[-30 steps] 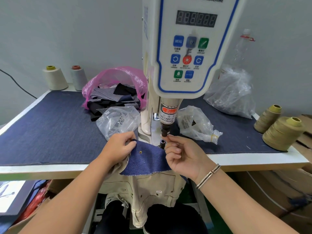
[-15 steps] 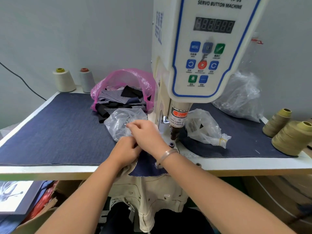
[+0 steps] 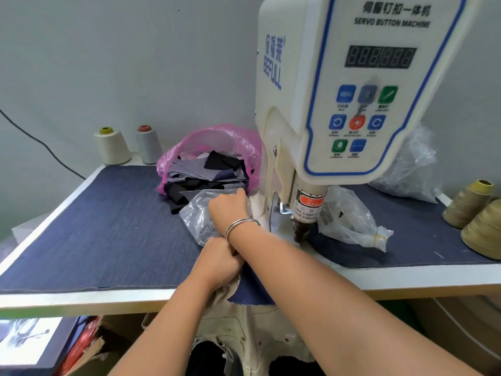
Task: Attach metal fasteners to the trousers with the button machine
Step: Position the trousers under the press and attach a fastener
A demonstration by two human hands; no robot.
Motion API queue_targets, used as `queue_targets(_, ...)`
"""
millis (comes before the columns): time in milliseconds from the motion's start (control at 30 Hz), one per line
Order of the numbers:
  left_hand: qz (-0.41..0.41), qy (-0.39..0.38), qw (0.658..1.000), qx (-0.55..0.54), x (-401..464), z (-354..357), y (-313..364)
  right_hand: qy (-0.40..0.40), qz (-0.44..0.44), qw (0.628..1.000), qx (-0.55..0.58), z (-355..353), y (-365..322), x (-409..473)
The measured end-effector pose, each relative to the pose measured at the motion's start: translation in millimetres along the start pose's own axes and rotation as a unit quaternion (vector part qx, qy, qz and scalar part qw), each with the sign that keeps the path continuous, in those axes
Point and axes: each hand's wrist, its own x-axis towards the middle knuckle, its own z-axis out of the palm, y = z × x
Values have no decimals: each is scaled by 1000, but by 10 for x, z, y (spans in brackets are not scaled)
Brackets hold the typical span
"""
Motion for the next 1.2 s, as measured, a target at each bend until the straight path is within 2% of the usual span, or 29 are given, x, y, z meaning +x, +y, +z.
queue_targets(600, 30, 10, 999, 34, 16, 1, 5, 1, -18, 999, -30, 34, -21, 66)
queue_targets(967, 34, 1, 999, 38, 19, 16, -22, 10, -62, 996, -62, -9, -9, 13)
queue_targets(1200, 36, 6, 998, 44, 1, 3, 5, -18, -76, 996, -40, 25, -1, 38)
